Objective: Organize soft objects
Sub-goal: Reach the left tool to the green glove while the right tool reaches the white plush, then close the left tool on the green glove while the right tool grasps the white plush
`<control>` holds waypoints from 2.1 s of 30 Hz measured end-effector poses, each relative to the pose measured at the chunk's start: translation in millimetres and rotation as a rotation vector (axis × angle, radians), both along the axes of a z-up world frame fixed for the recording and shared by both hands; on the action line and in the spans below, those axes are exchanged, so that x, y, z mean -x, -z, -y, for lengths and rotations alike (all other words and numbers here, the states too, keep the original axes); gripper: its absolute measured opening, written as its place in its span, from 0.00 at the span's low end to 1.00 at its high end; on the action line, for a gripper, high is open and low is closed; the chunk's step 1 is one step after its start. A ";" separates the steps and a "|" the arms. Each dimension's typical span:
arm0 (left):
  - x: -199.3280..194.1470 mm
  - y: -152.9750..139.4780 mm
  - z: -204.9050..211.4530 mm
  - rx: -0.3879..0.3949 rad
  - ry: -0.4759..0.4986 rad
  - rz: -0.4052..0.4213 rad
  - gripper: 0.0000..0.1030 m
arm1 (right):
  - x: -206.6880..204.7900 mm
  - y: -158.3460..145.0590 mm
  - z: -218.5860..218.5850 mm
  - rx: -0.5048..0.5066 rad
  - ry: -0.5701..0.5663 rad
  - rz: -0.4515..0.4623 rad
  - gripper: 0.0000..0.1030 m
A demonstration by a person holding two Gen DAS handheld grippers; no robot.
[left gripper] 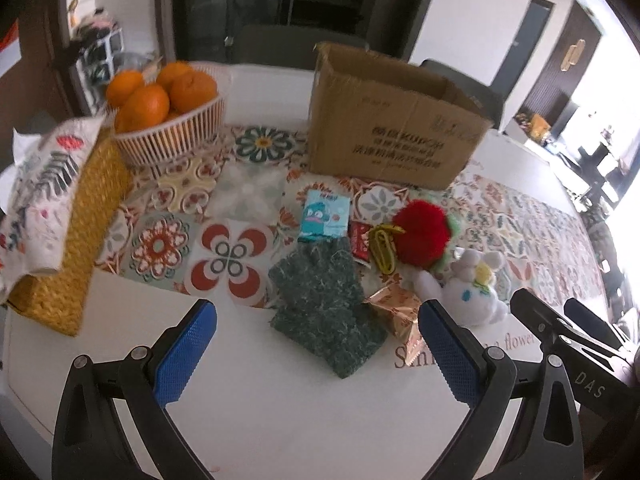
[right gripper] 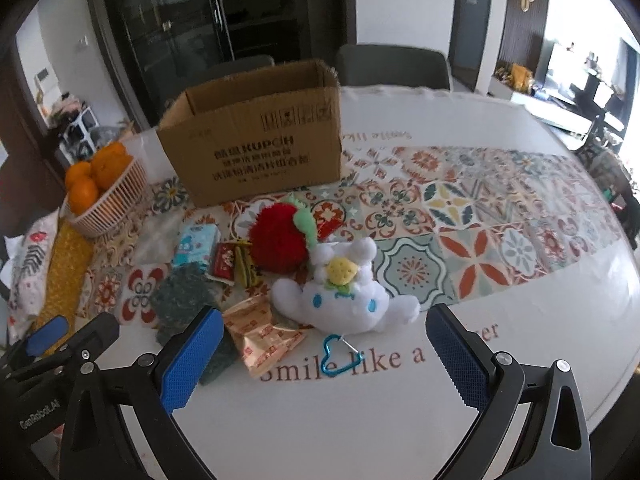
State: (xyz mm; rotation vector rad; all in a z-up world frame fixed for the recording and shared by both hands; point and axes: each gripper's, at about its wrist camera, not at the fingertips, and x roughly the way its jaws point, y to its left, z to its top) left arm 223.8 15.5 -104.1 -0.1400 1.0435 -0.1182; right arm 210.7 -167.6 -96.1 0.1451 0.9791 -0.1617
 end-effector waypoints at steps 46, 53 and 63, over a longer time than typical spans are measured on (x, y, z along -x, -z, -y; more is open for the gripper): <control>-45.3 86.3 24.1 0.040 0.003 -0.144 0.25 | -71.5 91.3 20.7 -0.093 -0.103 -0.192 0.74; -30.1 64.9 22.4 0.072 0.046 -0.073 0.21 | -60.4 71.9 16.7 -0.083 -0.100 -0.144 0.74; -25.1 24.4 19.0 0.047 0.081 0.049 0.20 | -44.7 40.5 12.7 -0.072 -0.096 -0.053 0.74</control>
